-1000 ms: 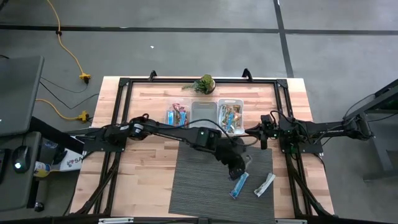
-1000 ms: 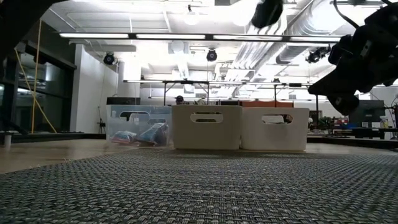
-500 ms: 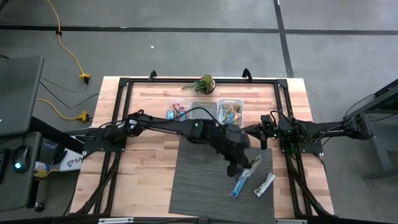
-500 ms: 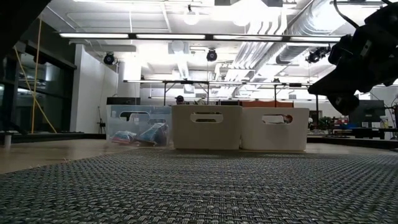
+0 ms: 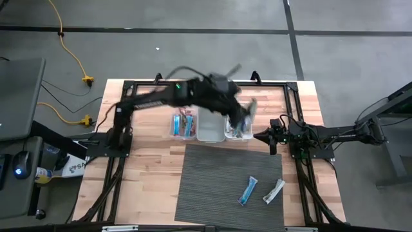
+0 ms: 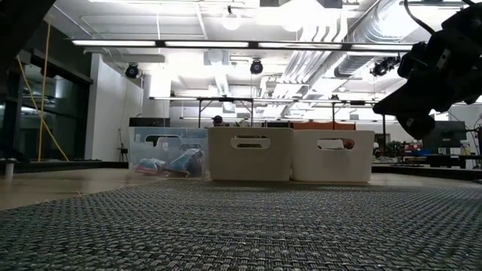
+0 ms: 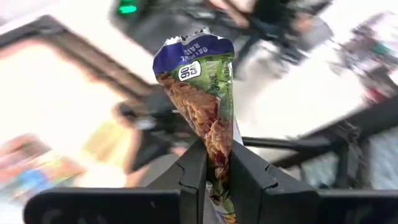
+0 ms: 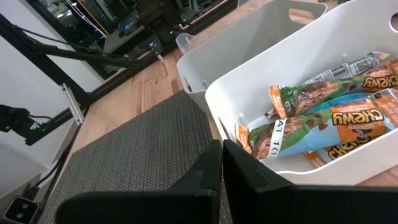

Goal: Pick and place Granola Bars by type
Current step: Put the blue granola bar into the gray bin

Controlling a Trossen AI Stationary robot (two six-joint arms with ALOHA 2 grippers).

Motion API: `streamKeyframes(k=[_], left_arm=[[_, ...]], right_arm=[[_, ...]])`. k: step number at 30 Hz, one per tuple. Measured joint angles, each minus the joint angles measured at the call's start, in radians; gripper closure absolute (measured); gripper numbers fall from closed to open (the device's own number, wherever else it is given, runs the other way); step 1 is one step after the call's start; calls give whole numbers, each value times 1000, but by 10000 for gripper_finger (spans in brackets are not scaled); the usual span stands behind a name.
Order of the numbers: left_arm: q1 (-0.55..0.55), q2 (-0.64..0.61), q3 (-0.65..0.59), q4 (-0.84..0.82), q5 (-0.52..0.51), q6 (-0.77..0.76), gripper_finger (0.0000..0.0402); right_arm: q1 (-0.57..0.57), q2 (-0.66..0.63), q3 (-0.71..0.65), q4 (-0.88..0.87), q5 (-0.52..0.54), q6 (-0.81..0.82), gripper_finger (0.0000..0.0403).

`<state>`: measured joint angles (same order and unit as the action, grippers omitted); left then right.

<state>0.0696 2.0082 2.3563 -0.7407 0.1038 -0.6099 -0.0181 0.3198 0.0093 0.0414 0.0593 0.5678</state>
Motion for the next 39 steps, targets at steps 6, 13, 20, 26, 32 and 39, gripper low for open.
streamKeyframes(k=[6,13,20,26,32,39], left_arm=[[70,-108,-1,-189,-117,-77,351],[48,-223,0,-386,-361,-68,351],[0,-248,-5,-636,-613,-155,351],[2,-189,-117,-664,-599,-203,351],[2,-89,-206,-640,-550,-210,351],[26,42,-232,-597,-468,-201,351]], right_arm=[[0,1,0,0,0,0,402],[0,0,0,0,1,0,402],[0,1,0,0,1,0,402],[0,1,0,1,1,0,402],[0,1,0,0,1,0,402],[0,1,0,0,1,0,402]])
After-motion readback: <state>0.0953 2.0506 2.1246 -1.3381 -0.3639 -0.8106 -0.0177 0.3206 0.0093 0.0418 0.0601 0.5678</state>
